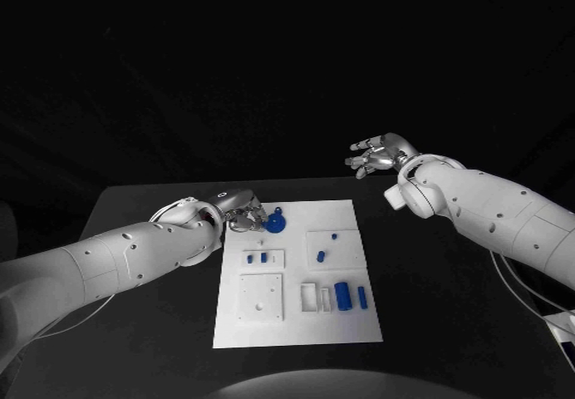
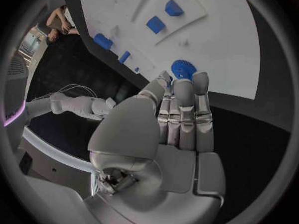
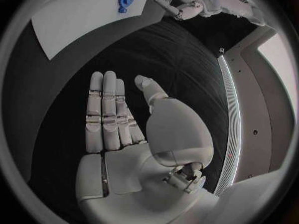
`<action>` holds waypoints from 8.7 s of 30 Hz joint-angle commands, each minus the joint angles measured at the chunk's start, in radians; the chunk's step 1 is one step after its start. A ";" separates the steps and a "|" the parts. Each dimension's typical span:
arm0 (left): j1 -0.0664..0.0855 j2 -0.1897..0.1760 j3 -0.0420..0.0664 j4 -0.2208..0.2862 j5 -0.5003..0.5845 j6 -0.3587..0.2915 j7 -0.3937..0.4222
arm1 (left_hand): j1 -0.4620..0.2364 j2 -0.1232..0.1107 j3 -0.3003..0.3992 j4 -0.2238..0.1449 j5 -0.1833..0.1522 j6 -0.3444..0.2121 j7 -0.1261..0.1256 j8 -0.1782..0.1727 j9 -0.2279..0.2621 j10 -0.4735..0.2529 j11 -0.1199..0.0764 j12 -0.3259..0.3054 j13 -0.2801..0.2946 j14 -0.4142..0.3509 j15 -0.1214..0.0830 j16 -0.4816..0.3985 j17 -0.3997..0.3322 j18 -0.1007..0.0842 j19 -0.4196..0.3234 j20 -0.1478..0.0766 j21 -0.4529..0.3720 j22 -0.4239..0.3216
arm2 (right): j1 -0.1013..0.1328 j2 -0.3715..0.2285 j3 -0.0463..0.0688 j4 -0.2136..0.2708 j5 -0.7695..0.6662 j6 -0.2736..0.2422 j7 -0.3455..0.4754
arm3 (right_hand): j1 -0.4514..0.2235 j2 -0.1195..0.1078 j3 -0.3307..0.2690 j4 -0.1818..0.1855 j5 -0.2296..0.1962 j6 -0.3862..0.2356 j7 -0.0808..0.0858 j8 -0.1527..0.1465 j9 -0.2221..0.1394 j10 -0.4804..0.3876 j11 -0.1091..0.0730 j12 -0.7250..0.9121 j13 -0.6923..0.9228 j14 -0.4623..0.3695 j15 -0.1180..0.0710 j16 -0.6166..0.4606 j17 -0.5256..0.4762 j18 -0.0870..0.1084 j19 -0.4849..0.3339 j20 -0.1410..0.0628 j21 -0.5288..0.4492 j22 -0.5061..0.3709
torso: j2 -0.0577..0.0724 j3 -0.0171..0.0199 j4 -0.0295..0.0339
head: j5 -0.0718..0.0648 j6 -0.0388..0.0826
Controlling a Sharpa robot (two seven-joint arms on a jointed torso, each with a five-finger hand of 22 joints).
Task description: Assemble the parts on the task board
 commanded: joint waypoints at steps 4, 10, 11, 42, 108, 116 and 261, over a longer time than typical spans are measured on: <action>0.002 -0.026 -0.003 0.020 -0.035 0.039 0.018 | 0.002 0.002 -0.007 0.002 -0.007 -0.007 0.000 0.003 0.001 -0.003 -0.001 -0.004 0.000 -0.001 0.002 -0.008 0.000 0.003 -0.003 -0.001 0.000 0.016 | -0.003 0.009 0.001 -0.011 0.000 0.011 0.006 | -0.008 -0.001 0.002 0.004 0.003 0.003 0.002 0.004 0.001 0.003 0.000 -0.002 -0.002 -0.002 -0.001 -0.003 -0.002 -0.005 0.005 0.000 -0.002 -0.002 | 0.001 0.0014 0.0015 | 0.008 -0.004; 0.002 -0.043 -0.009 0.025 -0.044 0.046 0.013 | 0.005 0.003 -0.008 0.002 -0.007 -0.005 0.000 0.004 0.002 -0.002 -0.002 -0.004 0.000 -0.001 0.003 -0.009 0.000 0.003 -0.004 -0.001 -0.001 0.016 | -0.010 0.012 0.001 -0.016 0.001 0.013 0.006 | -0.008 -0.001 0.002 0.004 0.003 0.003 0.002 0.004 0.001 0.003 0.000 -0.002 -0.002 -0.002 -0.001 -0.003 -0.002 -0.005 0.005 0.000 -0.002 -0.002 | 0.000 0.0004 -0.0012 | 0.012 -0.006; 0.001 -0.044 -0.010 0.024 -0.045 0.047 0.012 | 0.005 0.003 -0.008 0.002 -0.007 -0.005 0.000 0.004 0.002 -0.002 -0.002 -0.004 0.000 -0.001 0.003 -0.009 0.000 0.003 -0.004 -0.001 -0.001 0.016 | -0.011 0.012 0.001 -0.016 0.001 0.014 0.006 | -0.008 -0.001 0.002 0.004 0.003 0.003 0.002 0.004 0.001 0.003 0.000 -0.002 -0.002 -0.002 -0.001 -0.003 -0.002 -0.005 0.005 0.000 -0.002 -0.002 | 0.000 0.0004 -0.0016 | 0.013 -0.006; -0.027 0.004 -0.050 -0.033 -0.046 0.068 0.015 | 0.007 0.008 -0.013 0.011 -0.007 -0.007 0.001 0.003 0.001 -0.004 -0.001 -0.004 0.000 0.000 0.003 -0.014 0.001 0.004 -0.003 0.001 -0.005 0.017 | -0.014 0.016 0.001 -0.020 0.001 0.017 0.007 | -0.007 0.000 0.002 0.003 0.003 0.004 0.002 0.004 0.001 0.003 0.000 -0.001 -0.002 -0.002 -0.001 -0.003 -0.002 -0.004 0.005 0.000 -0.002 -0.003 | 0.000 0.0007 -0.0028 | 0.007 -0.013; -0.030 0.026 -0.050 -0.067 -0.025 0.066 -0.005 | 0.010 0.010 -0.001 0.005 -0.002 -0.006 0.002 0.004 0.002 -0.003 -0.001 -0.004 0.000 0.000 0.003 -0.015 0.006 0.003 -0.002 0.000 -0.004 0.018 | -0.014 0.021 0.001 -0.021 0.001 0.019 0.005 | -0.007 0.000 0.002 0.003 0.003 0.004 0.002 0.004 0.001 0.003 0.000 -0.001 -0.002 -0.002 -0.001 -0.003 -0.002 -0.004 0.005 0.000 -0.002 -0.003 | 0.000 0.0003 -0.0019 | 0.009 -0.017; -0.030 0.030 -0.050 -0.068 -0.035 0.092 -0.019 | 0.010 0.011 -0.001 0.004 -0.002 -0.006 0.002 0.003 0.002 -0.003 -0.001 -0.004 0.000 -0.001 0.003 -0.015 0.006 0.003 -0.004 0.000 -0.003 0.019 | -0.014 0.020 0.001 -0.022 0.001 0.018 0.005 | -0.007 0.000 0.002 0.003 0.003 0.004 0.002 0.004 0.001 0.003 0.000 -0.001 -0.002 -0.002 -0.001 -0.003 -0.002 -0.004 0.005 0.000 -0.002 -0.003 | 0.000 0.0001 -0.0022 | 0.006 -0.016; 0.061 -0.166 0.108 0.218 1.048 0.056 0.134 | -0.070 0.007 -0.248 0.121 -0.068 -0.220 0.050 0.004 -0.007 -0.376 0.124 -0.005 -0.004 -0.471 0.210 -0.973 -0.427 -0.035 -0.430 0.226 -0.276 -1.161 | -0.202 -0.059 -0.078 0.292 -0.904 -0.020 -0.237 | 0.004 -0.133 0.419 -0.078 -0.353 0.333 -0.030 0.012 0.010 0.018 0.024 -0.362 -0.104 0.156 -0.041 0.226 0.193 0.087 0.035 -0.039 0.387 0.406 | -0.022 -0.0005 0.0062 | 0.028 0.022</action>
